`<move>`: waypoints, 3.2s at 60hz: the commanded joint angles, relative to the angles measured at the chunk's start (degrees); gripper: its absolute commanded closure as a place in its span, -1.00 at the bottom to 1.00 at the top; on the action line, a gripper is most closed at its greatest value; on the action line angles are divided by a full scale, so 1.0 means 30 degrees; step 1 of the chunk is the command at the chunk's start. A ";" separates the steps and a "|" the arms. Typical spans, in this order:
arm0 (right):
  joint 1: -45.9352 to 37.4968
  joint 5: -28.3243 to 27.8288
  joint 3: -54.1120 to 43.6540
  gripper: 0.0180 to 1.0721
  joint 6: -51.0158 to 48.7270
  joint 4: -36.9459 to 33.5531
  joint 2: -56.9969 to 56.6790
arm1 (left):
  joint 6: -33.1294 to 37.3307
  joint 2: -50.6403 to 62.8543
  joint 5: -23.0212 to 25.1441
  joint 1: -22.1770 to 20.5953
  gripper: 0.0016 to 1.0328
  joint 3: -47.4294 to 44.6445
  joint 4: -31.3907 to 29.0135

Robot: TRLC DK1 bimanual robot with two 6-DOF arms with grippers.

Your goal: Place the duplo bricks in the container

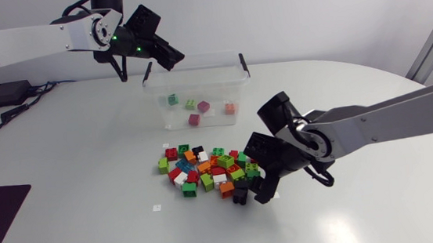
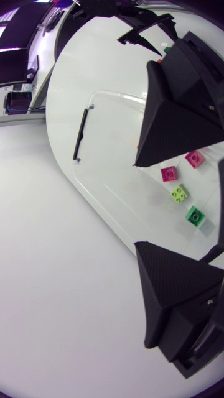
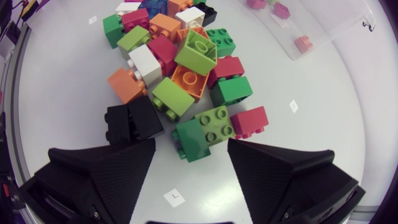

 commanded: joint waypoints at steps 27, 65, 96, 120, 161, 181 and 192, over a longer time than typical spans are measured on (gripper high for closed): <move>-0.0572 -0.0746 0.0453 0.11 -0.1275 -0.0442 0.1067 | -0.0139 -0.1528 0.0050 -0.0106 -0.90 -0.0825 -0.0117; -0.0484 -0.1185 -0.0133 0.63 -0.1158 -0.1292 -0.0603 | -0.0051 -0.2875 0.0050 0.0070 -0.90 -0.2172 0.0029; -0.2037 -0.1098 0.1156 0.63 -0.1041 -0.3665 -0.4997 | -0.0109 -0.6567 0.0050 -0.0106 -0.90 -0.5512 -0.0205; -0.2857 -0.1068 0.5492 0.63 0.0131 -0.3841 -0.3972 | 0.2205 -1.1840 0.0490 0.0568 -0.90 -1.1899 -0.0908; -0.2769 -0.0892 1.5395 0.63 0.1742 -0.4192 0.3206 | 0.9910 -0.8442 0.3712 0.3585 -0.90 -1.4565 -0.1905; -0.2447 -0.0072 1.9584 0.63 0.1947 -0.4603 0.6751 | 1.2430 -0.5717 0.4269 0.3439 -0.90 -1.2924 -0.3516; -0.2506 -0.0043 2.1811 0.63 0.1918 -0.5218 0.8508 | 1.3807 -0.4516 0.4474 0.3439 -0.90 -1.2075 -0.4541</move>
